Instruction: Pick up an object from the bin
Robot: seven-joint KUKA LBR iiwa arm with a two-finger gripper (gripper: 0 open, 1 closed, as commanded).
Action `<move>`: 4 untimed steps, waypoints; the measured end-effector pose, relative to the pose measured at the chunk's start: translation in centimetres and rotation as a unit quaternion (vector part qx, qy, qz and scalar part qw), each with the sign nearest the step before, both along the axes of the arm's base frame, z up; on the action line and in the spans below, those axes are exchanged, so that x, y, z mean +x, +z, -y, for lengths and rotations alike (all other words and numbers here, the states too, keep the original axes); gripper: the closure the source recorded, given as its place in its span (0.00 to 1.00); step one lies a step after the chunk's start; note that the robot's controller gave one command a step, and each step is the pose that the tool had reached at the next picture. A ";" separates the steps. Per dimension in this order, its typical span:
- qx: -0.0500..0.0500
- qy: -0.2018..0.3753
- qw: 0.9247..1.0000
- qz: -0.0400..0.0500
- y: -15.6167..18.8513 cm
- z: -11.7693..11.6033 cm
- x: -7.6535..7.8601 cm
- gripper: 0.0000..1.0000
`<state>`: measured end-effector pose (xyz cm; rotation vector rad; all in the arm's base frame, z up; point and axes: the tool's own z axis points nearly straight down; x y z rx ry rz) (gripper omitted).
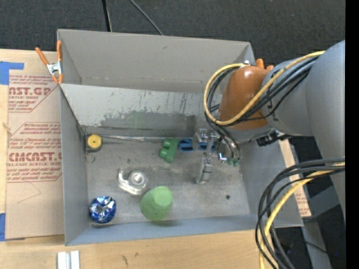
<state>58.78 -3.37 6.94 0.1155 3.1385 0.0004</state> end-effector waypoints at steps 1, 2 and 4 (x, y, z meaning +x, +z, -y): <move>0.002 0.007 1.000 0.001 0.1 -7.7 -2.8 0.00; 0.000 -0.103 0.995 0.004 10.0 -5.5 -0.6 0.00; 0.000 -0.087 0.996 0.000 0.5 -7.6 0.6 1.00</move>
Offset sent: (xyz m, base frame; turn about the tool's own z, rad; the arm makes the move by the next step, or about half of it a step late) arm -0.0280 0.0710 0.0006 -0.0071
